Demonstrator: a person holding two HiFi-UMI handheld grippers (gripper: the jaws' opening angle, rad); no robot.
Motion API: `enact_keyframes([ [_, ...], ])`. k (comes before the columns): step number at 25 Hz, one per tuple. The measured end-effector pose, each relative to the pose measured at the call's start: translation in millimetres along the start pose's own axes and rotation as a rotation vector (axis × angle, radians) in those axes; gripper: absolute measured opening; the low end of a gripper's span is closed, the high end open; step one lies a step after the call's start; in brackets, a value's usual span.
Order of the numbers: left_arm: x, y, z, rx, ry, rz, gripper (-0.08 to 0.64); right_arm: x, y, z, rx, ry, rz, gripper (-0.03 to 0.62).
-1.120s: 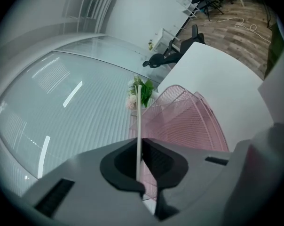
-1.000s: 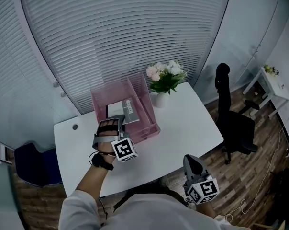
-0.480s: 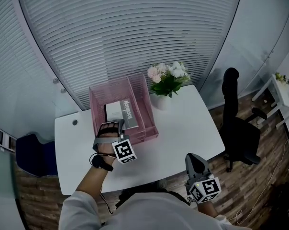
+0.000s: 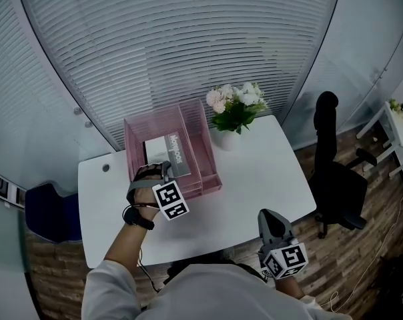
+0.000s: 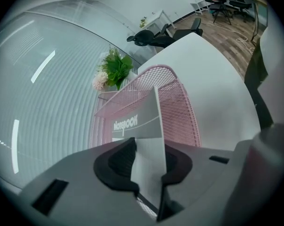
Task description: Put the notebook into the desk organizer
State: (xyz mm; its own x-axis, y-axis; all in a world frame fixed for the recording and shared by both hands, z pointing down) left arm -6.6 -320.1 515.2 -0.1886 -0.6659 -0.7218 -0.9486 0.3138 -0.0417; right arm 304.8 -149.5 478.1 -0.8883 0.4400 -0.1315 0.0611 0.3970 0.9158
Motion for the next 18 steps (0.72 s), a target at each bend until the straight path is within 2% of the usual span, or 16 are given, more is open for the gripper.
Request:
enact_keyframes([
  [6, 18, -1, 1, -0.004, 0.135, 0.016, 0.163, -6, 2, 2, 0.000, 0.015, -0.010, 0.014],
  [10, 23, 0, 1, -0.003, 0.222, -0.005, 0.173, -8, 0, 1, -0.004, 0.022, -0.016, 0.014],
  [16, 32, 2, 2, 0.001, 0.344, -0.049, 0.247, -9, -3, -2, -0.011, 0.030, -0.020, 0.014],
  [18, 32, 2, 2, -0.004, 0.380, -0.067, 0.252, -10, -3, -4, -0.011, 0.036, -0.026, 0.014],
])
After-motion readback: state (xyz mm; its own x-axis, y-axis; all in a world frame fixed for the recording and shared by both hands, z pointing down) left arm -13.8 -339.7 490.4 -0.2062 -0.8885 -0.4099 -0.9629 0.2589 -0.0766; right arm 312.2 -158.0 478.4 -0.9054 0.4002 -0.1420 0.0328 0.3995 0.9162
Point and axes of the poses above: the fingertips, and each gripper's own axes: z backward along the fingers, x to its left, y out of its underside, the point moved 10 cm from there along z, backward along the fingers, and after that the axes turned 13 degrees about x, right-handed, at the moved point
